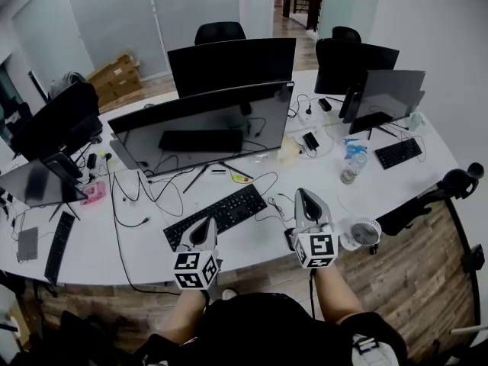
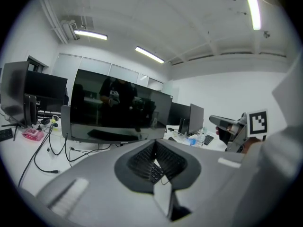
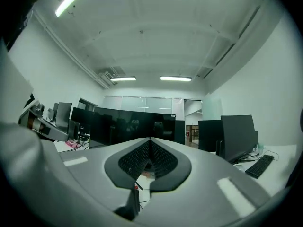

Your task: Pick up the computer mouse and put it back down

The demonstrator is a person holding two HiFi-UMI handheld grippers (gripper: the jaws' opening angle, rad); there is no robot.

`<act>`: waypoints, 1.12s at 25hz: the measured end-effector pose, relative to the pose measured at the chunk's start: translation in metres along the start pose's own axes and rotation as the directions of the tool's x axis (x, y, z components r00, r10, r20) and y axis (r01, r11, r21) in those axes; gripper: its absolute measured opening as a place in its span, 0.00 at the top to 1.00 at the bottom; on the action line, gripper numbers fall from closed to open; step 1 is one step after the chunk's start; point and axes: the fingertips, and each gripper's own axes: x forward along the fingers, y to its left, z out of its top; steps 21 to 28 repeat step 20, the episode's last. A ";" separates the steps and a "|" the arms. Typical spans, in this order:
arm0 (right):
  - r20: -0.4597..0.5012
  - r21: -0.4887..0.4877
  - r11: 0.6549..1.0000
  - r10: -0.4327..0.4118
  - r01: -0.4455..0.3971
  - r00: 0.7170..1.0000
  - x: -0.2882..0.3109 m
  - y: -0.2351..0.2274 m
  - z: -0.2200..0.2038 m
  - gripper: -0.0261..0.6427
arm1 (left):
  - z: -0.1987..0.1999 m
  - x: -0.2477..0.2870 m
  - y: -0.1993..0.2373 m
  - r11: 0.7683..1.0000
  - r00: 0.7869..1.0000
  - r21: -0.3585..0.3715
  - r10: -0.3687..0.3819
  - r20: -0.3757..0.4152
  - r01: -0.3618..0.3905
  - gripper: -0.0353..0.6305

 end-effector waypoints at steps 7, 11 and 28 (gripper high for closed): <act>-0.059 0.030 0.998 0.063 -0.061 0.996 0.001 0.024 -0.011 0.97 | 0.012 -0.004 0.013 0.999 0.997 -0.015 0.037 0.067 -0.036 0.87; -0.064 0.032 0.999 0.046 -0.044 0.997 0.002 0.031 -0.011 0.97 | 0.011 -0.004 0.016 1.000 0.997 0.000 0.030 0.065 -0.031 0.87; -0.066 0.040 0.999 0.024 -0.022 0.997 0.014 0.057 -0.008 0.97 | 0.014 -0.006 0.037 1.000 0.997 0.015 0.022 0.067 -0.023 0.87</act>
